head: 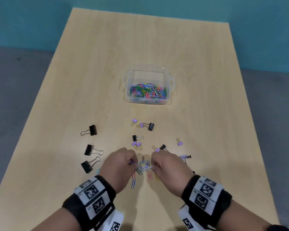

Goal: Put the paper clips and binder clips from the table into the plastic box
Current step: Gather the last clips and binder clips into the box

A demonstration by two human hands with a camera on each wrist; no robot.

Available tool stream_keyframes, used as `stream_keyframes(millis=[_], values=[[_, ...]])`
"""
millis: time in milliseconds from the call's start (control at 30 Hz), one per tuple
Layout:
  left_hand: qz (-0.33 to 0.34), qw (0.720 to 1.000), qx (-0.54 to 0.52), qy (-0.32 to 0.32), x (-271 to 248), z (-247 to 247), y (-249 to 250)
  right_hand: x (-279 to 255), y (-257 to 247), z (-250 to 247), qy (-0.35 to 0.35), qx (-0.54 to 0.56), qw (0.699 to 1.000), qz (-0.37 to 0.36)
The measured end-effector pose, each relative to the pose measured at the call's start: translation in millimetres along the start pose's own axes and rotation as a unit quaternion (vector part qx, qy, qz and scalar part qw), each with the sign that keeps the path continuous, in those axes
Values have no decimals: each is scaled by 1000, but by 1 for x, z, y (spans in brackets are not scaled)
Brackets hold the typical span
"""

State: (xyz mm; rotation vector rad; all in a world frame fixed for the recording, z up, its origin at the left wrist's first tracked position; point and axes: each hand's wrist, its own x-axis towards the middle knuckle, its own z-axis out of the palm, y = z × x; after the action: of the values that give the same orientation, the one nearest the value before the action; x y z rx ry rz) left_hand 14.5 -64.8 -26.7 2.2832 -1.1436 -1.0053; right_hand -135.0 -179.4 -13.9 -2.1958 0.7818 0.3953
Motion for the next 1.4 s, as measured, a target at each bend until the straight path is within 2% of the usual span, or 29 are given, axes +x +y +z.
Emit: stream_keyframes(millis=[133,233,367,467,533,633,700,767,833,933,1033,1133,1267,1400], values=[[-38,980,-191,-48,23,-41,18,10,-8,-42,-10,180,983,40],[-27,977,-211,2,65,-75,38,45,-12,-86,70,232,970,36],[-14,979,-177,103,129,-106,63,106,-10,-133,179,197,963,44],[-8,986,-115,122,158,-112,81,140,-17,-148,190,108,975,50],[-1,987,-100,127,165,-112,87,151,-21,-152,184,93,977,51],[8,983,-98,157,159,-115,81,145,-15,-153,215,76,972,57],[10,978,-114,175,139,-115,68,124,-7,-146,235,59,969,37],[6,980,-124,154,105,-105,53,93,-1,-125,228,70,971,13],[-3,993,-80,92,66,-84,33,58,2,-91,170,54,984,5],[-24,999,35,0,10,-41,2,11,6,-34,40,39,998,17],[-13,992,109,-64,-30,-5,-16,-20,10,7,-3,-22,999,44],[2,992,122,-44,-44,15,-26,-32,11,29,32,-58,997,50],[37,990,137,-4,-36,24,-22,-24,13,42,67,-88,993,34],[69,986,152,-5,-19,21,-10,-15,11,47,73,-98,992,-13]])
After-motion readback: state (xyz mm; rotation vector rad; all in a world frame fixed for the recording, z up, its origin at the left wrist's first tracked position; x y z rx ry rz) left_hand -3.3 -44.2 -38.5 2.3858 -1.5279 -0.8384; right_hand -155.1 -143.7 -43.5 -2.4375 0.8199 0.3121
